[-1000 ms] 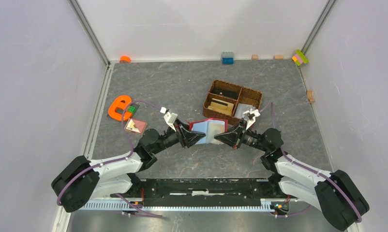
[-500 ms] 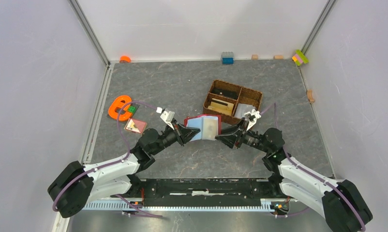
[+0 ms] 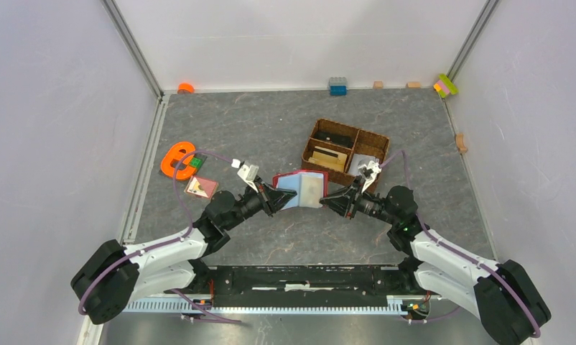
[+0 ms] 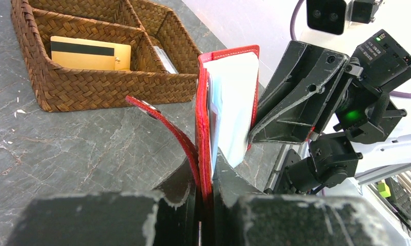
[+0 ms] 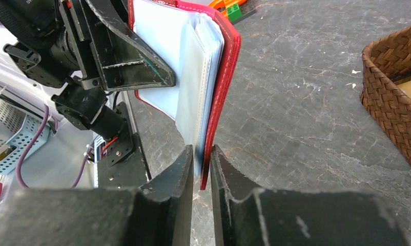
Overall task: Take the credit cards out of the card holder
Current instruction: Remove the credit card from the card holder.
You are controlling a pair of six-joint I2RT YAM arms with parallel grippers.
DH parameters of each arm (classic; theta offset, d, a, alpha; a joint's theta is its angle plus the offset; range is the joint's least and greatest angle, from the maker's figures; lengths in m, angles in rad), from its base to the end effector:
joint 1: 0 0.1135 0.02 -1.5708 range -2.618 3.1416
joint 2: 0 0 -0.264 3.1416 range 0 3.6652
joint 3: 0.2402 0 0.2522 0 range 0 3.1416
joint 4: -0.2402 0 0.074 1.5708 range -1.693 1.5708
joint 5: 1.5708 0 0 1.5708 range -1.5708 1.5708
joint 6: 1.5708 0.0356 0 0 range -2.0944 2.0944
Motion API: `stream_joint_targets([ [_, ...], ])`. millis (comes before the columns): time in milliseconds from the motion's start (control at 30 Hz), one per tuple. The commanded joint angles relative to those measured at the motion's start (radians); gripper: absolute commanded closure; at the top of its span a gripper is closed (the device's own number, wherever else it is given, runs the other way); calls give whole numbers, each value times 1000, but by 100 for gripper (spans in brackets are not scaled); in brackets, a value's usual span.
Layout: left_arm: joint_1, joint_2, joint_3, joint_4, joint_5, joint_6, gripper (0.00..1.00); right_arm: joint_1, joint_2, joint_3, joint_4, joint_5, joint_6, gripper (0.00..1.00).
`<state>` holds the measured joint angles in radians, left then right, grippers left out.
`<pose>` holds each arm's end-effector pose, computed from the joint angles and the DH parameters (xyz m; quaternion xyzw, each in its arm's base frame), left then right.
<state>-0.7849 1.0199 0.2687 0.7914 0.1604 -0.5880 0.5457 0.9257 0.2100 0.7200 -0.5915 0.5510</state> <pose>0.1451 -0.1530 0.2195 0.1254 0.6815 -0.4985 0.5209 0.1513 0.1151 0.2094 -0.2047 0.6755 0.5289 0.4713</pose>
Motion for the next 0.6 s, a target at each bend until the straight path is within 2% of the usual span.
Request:
stream_joint_targets([
  [0,6,-8,30,66,36,-5,98,4,-8,51,-26,25,-40,80],
  [300,4,79,81,112,206,0,98,11,30,67,-41,17,-40,88],
  [433,3,97,91,113,221,0,98,20,42,72,-35,10,-41,86],
  [567,1,109,101,97,218,0,98,26,45,73,-31,9,-40,75],
])
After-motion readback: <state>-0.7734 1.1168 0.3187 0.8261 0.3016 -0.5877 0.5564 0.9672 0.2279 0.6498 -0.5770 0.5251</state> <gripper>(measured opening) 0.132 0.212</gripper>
